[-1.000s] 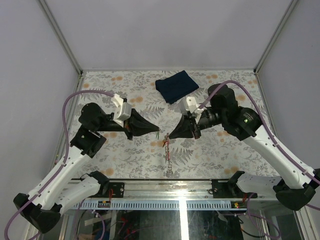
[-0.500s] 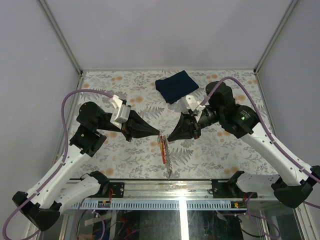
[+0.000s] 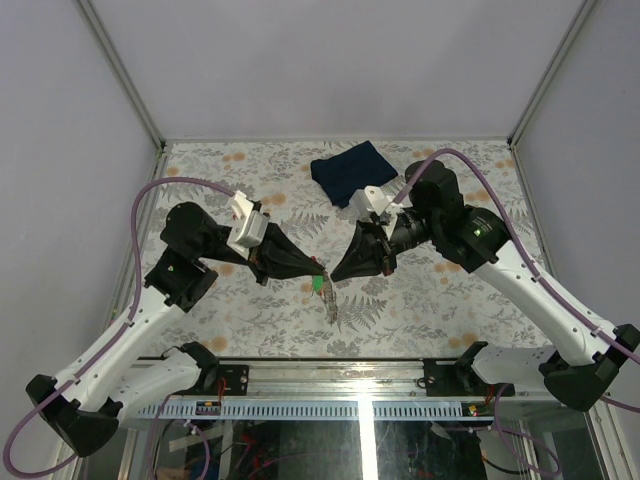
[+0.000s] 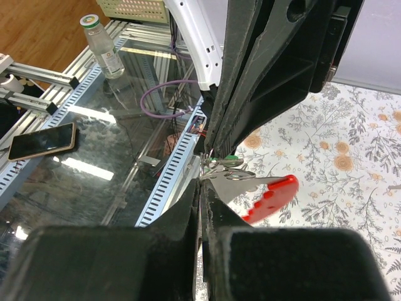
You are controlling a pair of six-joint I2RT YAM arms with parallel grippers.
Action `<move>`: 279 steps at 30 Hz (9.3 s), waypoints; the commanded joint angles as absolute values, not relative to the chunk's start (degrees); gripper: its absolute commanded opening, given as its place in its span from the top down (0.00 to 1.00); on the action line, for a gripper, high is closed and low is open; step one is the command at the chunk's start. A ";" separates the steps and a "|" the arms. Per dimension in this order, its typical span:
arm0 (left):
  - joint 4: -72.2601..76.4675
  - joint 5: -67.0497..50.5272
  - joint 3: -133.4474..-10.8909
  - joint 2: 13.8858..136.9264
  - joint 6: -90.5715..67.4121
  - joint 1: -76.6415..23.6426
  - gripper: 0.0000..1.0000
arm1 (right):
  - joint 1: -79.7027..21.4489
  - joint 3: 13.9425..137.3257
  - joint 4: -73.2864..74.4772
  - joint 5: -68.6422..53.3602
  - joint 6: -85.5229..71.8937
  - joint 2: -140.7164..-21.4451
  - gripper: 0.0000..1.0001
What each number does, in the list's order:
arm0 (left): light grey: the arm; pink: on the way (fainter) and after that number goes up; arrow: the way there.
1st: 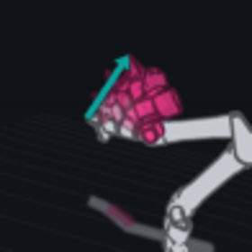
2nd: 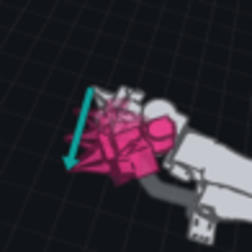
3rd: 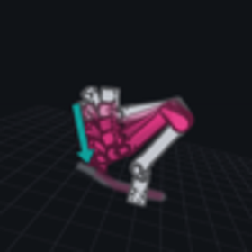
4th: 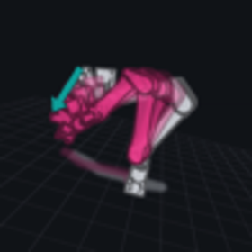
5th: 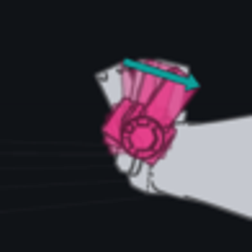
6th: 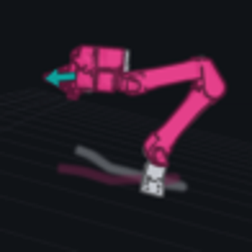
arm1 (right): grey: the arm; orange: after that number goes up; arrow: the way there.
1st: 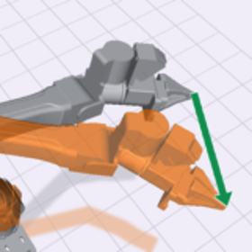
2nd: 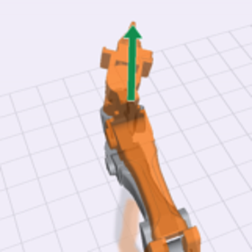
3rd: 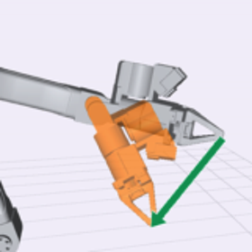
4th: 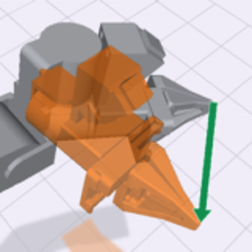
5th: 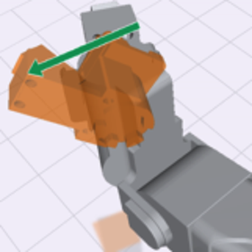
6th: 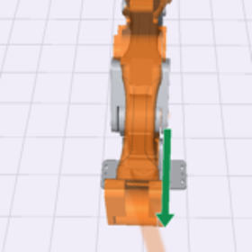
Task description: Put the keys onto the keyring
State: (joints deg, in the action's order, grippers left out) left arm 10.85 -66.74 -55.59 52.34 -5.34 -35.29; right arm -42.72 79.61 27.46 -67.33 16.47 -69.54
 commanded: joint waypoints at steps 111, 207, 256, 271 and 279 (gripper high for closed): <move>3.20 -66.57 -62.61 54.13 1.25 -37.09 1.00 | -42.60 84.38 32.19 -71.10 18.36 -72.67 1.00; -5.59 -63.03 -63.22 53.74 5.17 -37.97 1.00 | -42.49 84.06 34.74 -58.33 20.46 -62.98 1.00; -18.15 -12.81 -53.48 89.23 -1.87 -38.94 1.00 | -42.51 72.66 33.51 -32.07 22.59 -53.80 1.00; -11.18 -11.39 -52.55 92.40 -1.05 -38.94 0.93 | -42.53 70.55 32.70 -31.54 21.84 -52.75 1.00; -10.60 -11.43 -51.26 88.55 -0.54 -38.94 0.85 | -42.53 69.73 32.69 -30.32 22.23 -52.09 1.00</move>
